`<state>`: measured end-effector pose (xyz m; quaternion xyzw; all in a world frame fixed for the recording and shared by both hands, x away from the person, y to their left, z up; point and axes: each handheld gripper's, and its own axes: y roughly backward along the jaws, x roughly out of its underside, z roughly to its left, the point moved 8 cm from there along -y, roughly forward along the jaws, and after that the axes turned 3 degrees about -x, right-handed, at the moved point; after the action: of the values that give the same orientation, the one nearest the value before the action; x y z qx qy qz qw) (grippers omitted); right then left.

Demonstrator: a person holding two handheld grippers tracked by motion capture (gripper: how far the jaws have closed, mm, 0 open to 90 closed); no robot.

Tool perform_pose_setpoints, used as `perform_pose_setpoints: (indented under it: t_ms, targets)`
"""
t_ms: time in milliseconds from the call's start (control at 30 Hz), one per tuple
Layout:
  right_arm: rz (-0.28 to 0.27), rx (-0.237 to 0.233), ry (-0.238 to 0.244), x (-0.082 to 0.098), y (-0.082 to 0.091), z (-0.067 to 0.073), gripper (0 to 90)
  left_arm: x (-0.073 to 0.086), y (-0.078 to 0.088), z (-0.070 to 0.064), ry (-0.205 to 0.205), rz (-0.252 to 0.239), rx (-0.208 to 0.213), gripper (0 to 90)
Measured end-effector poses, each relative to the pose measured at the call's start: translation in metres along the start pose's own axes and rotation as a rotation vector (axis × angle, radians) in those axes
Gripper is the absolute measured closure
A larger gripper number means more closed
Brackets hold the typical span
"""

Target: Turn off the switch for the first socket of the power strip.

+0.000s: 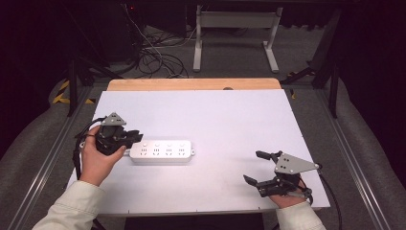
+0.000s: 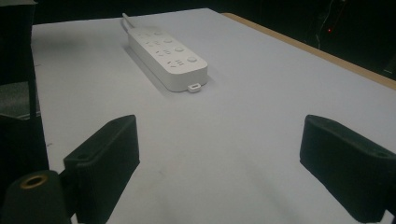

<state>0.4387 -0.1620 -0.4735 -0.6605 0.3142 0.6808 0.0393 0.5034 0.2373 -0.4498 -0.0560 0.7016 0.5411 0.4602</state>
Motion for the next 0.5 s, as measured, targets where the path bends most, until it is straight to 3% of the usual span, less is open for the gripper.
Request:
perform_pose_setpoints:
  t_ms: [233,500]
  targets:
    - [-0.003,-0.003,-0.001,0.000,0.000,0.000,12.5,0.004,-0.012,0.004,0.015,0.092,0.012,89.6]
    - [-0.005,-0.008,-0.004,0.000,0.000,0.000,12.4,0.006,-0.028,0.009,0.004,0.172,0.009,89.7]
